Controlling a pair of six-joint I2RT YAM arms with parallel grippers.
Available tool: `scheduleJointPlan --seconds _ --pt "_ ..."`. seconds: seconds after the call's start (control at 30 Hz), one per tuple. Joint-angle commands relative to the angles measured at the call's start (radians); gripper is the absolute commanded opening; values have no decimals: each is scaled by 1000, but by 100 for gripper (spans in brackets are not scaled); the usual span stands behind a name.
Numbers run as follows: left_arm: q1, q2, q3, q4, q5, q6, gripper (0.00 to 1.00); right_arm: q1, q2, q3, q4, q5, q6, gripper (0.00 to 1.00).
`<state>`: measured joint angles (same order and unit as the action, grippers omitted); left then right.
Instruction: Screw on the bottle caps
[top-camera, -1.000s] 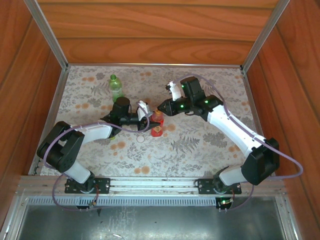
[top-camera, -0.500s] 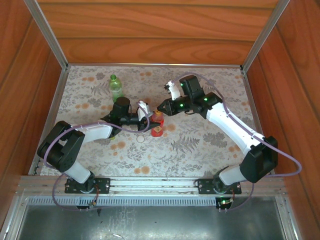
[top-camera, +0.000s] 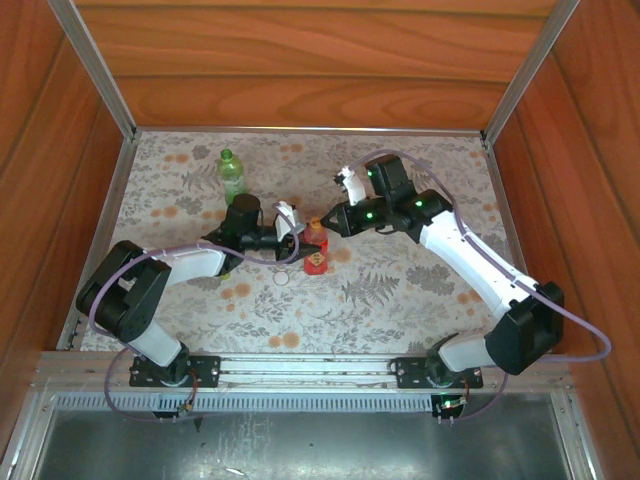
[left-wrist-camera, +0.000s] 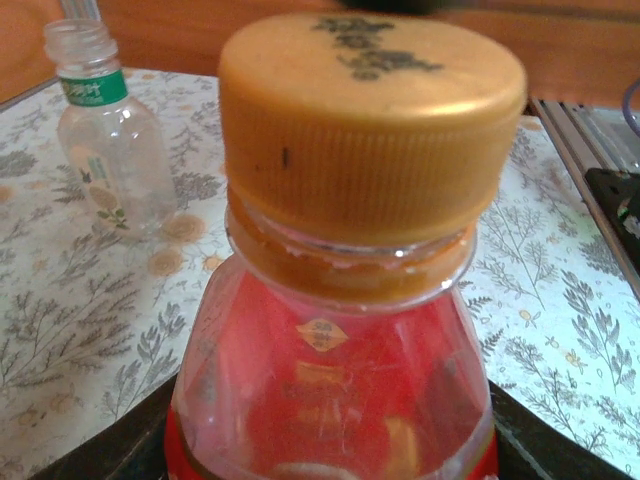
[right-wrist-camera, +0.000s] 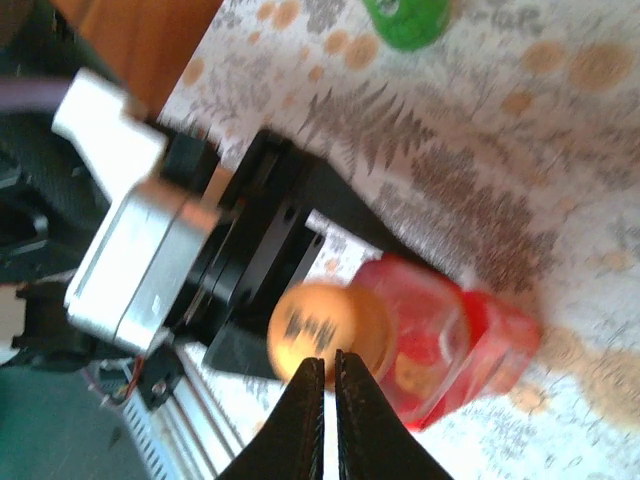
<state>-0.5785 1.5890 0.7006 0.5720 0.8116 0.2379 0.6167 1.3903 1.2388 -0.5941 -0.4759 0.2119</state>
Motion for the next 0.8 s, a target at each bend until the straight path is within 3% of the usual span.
scheduleJointPlan --seconds 0.0,0.13,0.23,0.3,0.4,0.5,0.6,0.77 --pt "2 27 25 -4 -24 -21 55 24 -20 -28 -79 -101 4 13" --pt "3 30 22 -4 -25 -2 56 28 -48 -35 -65 -114 4 15" --pt "3 23 11 -4 -16 28 56 28 -83 -43 -51 -63 -57 32" --pt "3 13 1 -5 5 46 56 28 -118 -66 -26 -38 -168 43" --pt "3 -14 -17 -5 55 73 57 28 -176 -123 42 -24 -379 48" --pt "2 -36 -39 -5 112 107 57 25 -214 -165 101 -109 -658 59" --pt "3 -43 -52 -5 149 127 57 16 -192 -139 105 -165 -825 61" --pt "2 -41 -59 -5 199 143 57 1 -59 16 -79 -230 -1012 57"
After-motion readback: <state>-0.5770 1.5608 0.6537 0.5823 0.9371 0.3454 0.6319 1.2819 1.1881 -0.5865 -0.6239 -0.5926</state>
